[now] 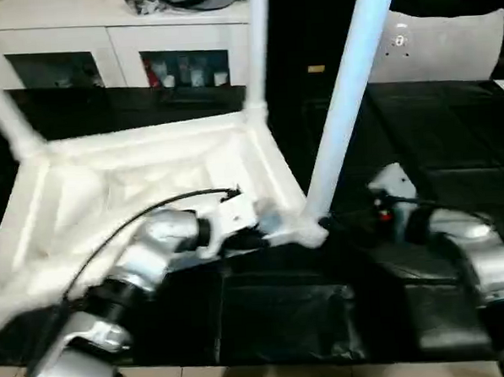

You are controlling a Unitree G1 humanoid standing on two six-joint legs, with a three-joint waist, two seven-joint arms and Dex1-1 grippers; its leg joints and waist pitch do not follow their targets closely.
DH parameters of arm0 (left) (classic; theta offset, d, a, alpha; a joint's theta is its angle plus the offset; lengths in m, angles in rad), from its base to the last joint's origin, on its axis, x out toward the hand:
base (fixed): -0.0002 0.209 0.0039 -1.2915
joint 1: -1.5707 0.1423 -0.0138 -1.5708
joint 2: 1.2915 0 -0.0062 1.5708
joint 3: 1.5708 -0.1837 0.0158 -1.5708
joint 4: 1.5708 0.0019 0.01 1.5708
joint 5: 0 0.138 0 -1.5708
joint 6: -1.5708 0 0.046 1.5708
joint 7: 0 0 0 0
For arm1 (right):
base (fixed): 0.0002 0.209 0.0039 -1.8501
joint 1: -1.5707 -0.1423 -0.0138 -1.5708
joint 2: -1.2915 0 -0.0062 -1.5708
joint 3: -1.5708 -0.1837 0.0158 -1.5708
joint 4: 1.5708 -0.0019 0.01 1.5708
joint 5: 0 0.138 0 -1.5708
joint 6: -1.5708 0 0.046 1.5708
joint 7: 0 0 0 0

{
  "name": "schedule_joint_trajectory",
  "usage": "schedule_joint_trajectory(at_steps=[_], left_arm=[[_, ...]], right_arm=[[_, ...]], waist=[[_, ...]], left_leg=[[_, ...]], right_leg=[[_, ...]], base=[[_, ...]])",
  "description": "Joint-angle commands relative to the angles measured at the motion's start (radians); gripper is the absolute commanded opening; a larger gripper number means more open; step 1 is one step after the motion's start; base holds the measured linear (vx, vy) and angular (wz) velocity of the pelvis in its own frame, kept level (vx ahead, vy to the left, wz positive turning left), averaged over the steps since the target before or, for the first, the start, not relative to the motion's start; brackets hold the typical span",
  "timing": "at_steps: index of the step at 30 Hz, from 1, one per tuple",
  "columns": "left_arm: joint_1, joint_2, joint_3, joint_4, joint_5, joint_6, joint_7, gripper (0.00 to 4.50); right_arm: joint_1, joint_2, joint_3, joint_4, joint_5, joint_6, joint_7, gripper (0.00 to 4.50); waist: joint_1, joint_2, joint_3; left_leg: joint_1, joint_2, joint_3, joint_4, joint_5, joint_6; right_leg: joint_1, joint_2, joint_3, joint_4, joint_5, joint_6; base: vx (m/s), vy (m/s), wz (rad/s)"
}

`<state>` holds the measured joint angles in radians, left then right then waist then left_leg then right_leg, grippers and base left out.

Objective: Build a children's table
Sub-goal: Rotate leg to tighten

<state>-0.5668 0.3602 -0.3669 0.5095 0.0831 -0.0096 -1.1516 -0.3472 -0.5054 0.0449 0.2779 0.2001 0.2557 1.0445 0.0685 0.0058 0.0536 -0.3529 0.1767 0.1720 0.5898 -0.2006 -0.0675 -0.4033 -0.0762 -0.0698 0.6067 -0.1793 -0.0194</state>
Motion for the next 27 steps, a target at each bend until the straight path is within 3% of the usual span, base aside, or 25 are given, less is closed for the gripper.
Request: schedule_joint_trajectory(at_steps=[1,3,5,13,14,19,20,21,27], left_arm=[[-0.009,0.010,-0.051,-0.011,-0.005,-0.045,-0.093,0.00],[-0.008,0.018,-0.057,-0.013,-0.016,-0.062,-0.121,0.00],[-0.012,0.028,-0.071,-0.002,-0.017,-0.091,-0.157,0.00],[-0.014,0.037,-0.096,-0.004,-0.031,-0.133,-0.257,0.00],[-0.014,0.038,-0.097,-0.006,-0.032,-0.134,-0.260,0.00],[-0.014,0.041,-0.103,-0.002,-0.037,-0.143,-0.272,0.00],[-0.014,0.042,-0.101,0.002,-0.039,-0.147,-0.277,0.00],[-0.014,0.043,-0.101,0.003,-0.040,-0.148,-0.279,0.00],[-0.012,0.040,-0.094,0.007,-0.046,-0.142,-0.292,0.00]], right_arm=[[-0.008,-0.030,0.017,-0.027,0.032,0.002,0.089,4.20],[-0.010,-0.041,0.024,-0.028,0.040,0.003,0.128,4.09],[-0.010,-0.062,0.047,-0.034,0.053,0.002,0.192,3.75],[-0.013,-0.061,0.086,-0.042,0.105,0.058,0.304,3.26],[-0.012,-0.057,0.088,-0.040,0.107,0.061,0.306,3.02],[-0.004,-0.052,0.097,-0.048,0.123,0.083,0.319,2.74],[-0.002,-0.052,0.101,-0.053,0.130,0.096,0.324,2.52],[0.000,-0.051,0.102,-0.055,0.131,0.098,0.324,2.44],[0.012,-0.045,0.107,-0.069,0.136,0.108,0.325,2.14]], waist=[[0.005,-0.007,-0.063],[0.013,-0.009,-0.064],[0.022,-0.012,-0.064],[0.042,-0.009,-0.063],[0.043,-0.010,-0.063],[0.044,-0.009,-0.064],[0.045,-0.003,-0.065],[0.045,-0.004,-0.065],[0.044,-0.003,-0.064]], left_leg=[[-0.002,0.051,-0.012,-0.063,-0.165,0.093],[-0.002,0.055,-0.010,-0.062,-0.152,0.098],[-0.001,0.054,-0.009,-0.061,-0.146,0.098],[0.002,0.057,-0.009,-0.063,-0.162,0.079],[0.002,0.057,-0.010,-0.064,-0.163,0.076],[0.001,0.055,-0.010,-0.063,-0.156,0.071],[0.001,0.055,-0.011,-0.063,-0.153,0.069],[0.001,0.055,-0.011,-0.063,-0.155,0.068],[0.001,0.054,-0.012,-0.065,-0.170,0.055]], right_leg=[[0.058,-0.070,0.048,-0.082,-0.256,-0.204],[0.057,-0.070,0.048,-0.075,-0.207,-0.229],[0.058,-0.072,0.048,-0.072,-0.206,-0.232],[0.054,-0.074,0.049,-0.078,-0.273,-0.210],[0.054,-0.074,0.049,-0.076,-0.268,-0.210],[0.056,-0.073,0.048,-0.075,-0.245,-0.213],[0.056,-0.073,0.048,-0.074,-0.238,-0.216],[0.056,-0.073,0.048,-0.074,-0.234,-0.217],[0.057,-0.073,0.048,-0.077,-0.261,-0.207]], base=[[0.000,0.000,0.00],[0.000,0.000,0.00],[0.000,0.000,0.00],[0.000,0.000,0.00],[0.000,0.000,0.00],[0.000,0.000,0.00],[0.000,0.000,0.00],[0.000,0.000,0.00],[0.000,0.000,0.00]])
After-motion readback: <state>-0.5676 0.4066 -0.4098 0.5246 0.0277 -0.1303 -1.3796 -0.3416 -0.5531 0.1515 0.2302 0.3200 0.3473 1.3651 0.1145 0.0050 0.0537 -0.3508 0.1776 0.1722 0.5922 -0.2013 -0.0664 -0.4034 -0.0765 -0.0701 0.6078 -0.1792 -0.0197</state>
